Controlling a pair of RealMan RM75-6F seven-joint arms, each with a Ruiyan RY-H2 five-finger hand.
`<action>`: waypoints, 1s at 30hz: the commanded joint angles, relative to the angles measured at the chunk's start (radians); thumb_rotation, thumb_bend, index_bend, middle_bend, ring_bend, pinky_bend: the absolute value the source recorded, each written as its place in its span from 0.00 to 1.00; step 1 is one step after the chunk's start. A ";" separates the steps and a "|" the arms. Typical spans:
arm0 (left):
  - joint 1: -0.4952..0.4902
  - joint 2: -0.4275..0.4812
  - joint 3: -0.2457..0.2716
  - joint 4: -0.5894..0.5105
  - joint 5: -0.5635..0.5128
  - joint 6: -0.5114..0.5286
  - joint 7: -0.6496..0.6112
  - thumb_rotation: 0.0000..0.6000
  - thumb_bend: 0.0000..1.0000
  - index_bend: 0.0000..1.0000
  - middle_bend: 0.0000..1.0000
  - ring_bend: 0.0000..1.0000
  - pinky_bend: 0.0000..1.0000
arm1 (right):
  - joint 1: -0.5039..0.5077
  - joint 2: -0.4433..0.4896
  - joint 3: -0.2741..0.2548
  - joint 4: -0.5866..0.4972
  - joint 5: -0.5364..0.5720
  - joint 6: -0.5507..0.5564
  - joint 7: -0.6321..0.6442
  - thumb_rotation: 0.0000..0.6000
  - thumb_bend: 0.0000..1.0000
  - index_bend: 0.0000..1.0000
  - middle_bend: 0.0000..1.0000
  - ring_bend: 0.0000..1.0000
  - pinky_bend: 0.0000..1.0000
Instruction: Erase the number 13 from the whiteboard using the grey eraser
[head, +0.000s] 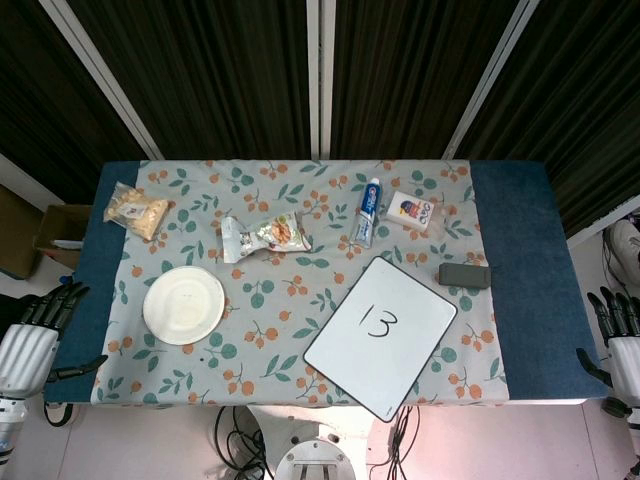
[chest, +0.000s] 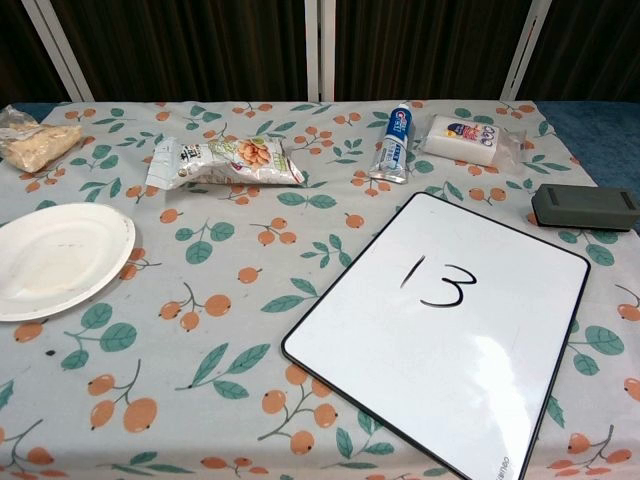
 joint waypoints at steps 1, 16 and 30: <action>-0.001 -0.001 0.000 0.002 -0.001 -0.002 -0.002 0.72 0.06 0.09 0.09 0.08 0.19 | 0.000 0.000 0.003 -0.003 -0.001 -0.009 -0.003 1.00 0.18 0.00 0.00 0.00 0.00; -0.002 0.000 0.000 0.004 0.000 -0.001 -0.008 0.71 0.06 0.09 0.09 0.08 0.19 | 0.051 0.033 0.038 -0.144 0.016 -0.122 -0.117 1.00 0.18 0.00 0.00 0.00 0.00; -0.005 -0.003 0.006 0.003 0.000 -0.015 0.002 0.72 0.06 0.09 0.09 0.08 0.19 | 0.330 0.046 0.200 -0.456 0.329 -0.539 -0.545 1.00 0.18 0.00 0.00 0.00 0.00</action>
